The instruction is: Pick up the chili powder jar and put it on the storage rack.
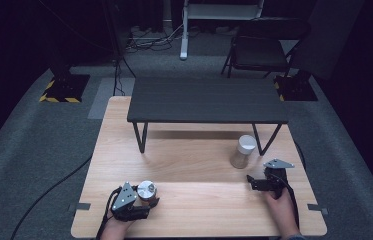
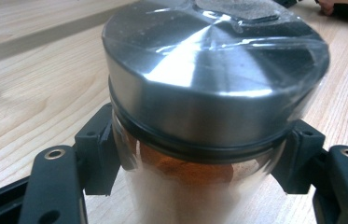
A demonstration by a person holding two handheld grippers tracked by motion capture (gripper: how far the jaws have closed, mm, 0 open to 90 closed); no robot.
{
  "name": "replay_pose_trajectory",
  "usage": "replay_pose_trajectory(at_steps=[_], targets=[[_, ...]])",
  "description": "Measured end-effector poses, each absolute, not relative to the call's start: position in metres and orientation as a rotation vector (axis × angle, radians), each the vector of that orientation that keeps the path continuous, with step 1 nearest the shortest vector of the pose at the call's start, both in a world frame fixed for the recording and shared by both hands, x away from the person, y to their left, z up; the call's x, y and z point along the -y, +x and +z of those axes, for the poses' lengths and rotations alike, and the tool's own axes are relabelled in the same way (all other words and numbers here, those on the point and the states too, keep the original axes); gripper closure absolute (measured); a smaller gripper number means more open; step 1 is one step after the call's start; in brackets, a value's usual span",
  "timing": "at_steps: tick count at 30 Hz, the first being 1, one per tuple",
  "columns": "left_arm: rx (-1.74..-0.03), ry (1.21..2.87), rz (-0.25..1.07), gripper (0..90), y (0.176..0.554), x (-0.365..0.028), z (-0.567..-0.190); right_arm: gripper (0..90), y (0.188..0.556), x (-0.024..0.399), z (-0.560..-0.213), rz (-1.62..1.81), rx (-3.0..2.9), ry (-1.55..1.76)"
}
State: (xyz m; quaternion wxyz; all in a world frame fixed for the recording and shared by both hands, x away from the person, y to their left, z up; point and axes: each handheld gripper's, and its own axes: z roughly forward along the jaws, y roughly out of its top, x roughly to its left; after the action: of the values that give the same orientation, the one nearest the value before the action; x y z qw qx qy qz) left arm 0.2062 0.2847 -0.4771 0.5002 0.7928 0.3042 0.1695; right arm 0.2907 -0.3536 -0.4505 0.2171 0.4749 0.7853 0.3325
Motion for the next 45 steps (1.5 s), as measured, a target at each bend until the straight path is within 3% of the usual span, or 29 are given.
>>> replay_pose_trajectory(at_steps=[20,45], targets=[[-0.745,1.908,0.376,30.3,0.224,-0.252,-0.447,5.4,0.291,0.354,-0.450,0.921,-2.176,1.314],[-0.788,1.851,0.403,30.4,0.258,-0.228,-0.374,5.0,0.291,0.354,-0.450,0.921,-2.179,1.314]])
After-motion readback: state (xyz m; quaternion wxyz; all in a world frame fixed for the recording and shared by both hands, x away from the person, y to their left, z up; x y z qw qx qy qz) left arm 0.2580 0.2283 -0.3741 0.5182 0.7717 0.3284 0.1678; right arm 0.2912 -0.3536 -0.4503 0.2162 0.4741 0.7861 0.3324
